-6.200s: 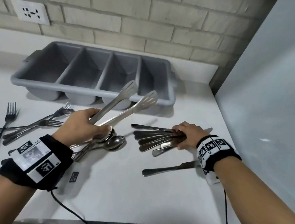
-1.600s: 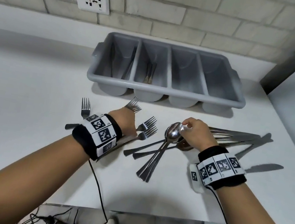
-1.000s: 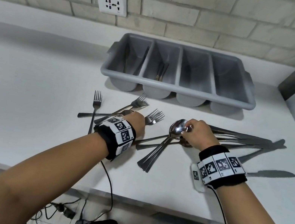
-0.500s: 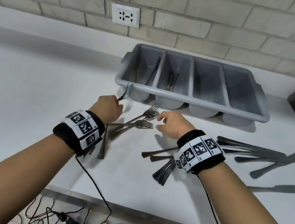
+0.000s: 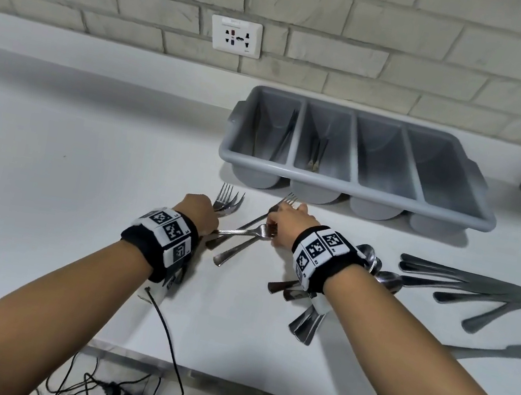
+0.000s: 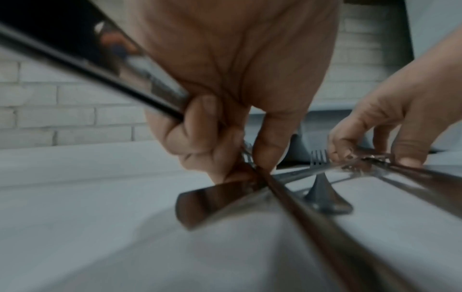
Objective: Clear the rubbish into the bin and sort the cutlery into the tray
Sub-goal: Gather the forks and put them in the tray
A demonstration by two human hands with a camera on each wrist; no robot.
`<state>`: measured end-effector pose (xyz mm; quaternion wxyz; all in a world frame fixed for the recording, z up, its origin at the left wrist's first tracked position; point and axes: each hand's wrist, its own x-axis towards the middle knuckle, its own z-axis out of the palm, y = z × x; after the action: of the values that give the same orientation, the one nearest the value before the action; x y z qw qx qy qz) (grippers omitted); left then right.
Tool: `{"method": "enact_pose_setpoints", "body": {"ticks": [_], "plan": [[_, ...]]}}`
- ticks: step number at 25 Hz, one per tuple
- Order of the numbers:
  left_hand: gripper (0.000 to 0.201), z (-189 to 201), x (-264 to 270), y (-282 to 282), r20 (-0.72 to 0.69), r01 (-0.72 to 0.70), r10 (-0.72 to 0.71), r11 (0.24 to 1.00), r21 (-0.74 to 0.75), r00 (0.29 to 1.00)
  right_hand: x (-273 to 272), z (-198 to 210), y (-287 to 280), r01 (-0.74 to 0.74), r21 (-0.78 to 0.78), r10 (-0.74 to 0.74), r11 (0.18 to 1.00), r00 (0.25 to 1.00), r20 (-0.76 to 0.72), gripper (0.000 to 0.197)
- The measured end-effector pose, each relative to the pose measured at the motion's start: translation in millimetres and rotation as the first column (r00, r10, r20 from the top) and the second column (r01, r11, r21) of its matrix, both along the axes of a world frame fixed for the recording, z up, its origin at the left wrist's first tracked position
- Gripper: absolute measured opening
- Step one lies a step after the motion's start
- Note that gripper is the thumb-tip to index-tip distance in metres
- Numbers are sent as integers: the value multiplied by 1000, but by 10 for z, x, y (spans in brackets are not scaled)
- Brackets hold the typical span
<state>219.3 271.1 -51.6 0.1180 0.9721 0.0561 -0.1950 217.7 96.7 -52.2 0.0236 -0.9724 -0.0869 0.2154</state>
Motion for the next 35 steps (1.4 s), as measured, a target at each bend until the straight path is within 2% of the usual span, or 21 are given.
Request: {"method": "enact_pose_setpoints", "body": {"ticks": [3,5,9,10,12,14,16,19,22,23,25,28,29,30,31,32,34,35], "plan": [[28,9,-39,-22,7,83,-83,996,40,997,-8,62,-22,20,-43,-22,999,999,-33,33],[28,0,-74,-26,76,175,-183,980,96,980,-20,127,-46,21,-41,-24,999,998,-65,34],[22,10,-85,-102,215,369,-394,917,149,894,-116,266,-141,-57,-78,56,995,998,-13,32],[19,28,-66,-136,240,416,-432,902,116,869,-135,297,-165,-85,-72,86,994,996,14,32],[9,45,-27,-207,282,491,-453,867,-82,846,-180,364,-196,-126,-29,128,992,989,70,30],[16,61,9,-277,266,540,-477,797,-271,838,-187,422,-221,-138,9,137,990,987,86,28],[19,48,60,-315,263,542,-475,762,-354,840,-169,453,-250,-99,59,95,993,993,67,28],[17,-6,96,-323,256,473,-398,760,-446,881,-135,479,-319,17,272,-30,962,999,43,31],[21,-40,94,-298,163,428,-406,741,-517,899,-95,453,-373,36,347,-70,937,994,86,30],[24,-52,102,-287,132,463,-457,759,-459,880,-80,439,-384,66,399,-113,915,989,95,29],[21,-81,126,-263,74,509,-518,787,-347,852,-26,409,-418,142,565,-250,813,961,119,27],[21,-86,159,-144,67,416,-437,782,-465,897,70,354,-438,230,737,-451,636,885,113,22],[20,-64,167,-91,95,386,-396,771,-507,914,99,351,-416,285,758,-475,587,879,38,24],[17,-36,178,-39,123,369,-362,764,-530,924,110,353,-374,361,750,-470,554,879,-76,36],[16,-6,189,11,143,364,-343,766,-529,928,119,349,-331,427,704,-443,567,879,-175,54],[16,23,196,56,159,365,-332,779,-511,930,133,343,-288,451,627,-397,636,887,-236,66],[18,47,215,136,172,351,-307,812,-466,936,170,305,-211,415,475,-307,776,906,-290,70],[18,28,233,181,172,335,-287,824,-457,942,194,283,-170,418,455,-301,786,902,-309,68]]}}
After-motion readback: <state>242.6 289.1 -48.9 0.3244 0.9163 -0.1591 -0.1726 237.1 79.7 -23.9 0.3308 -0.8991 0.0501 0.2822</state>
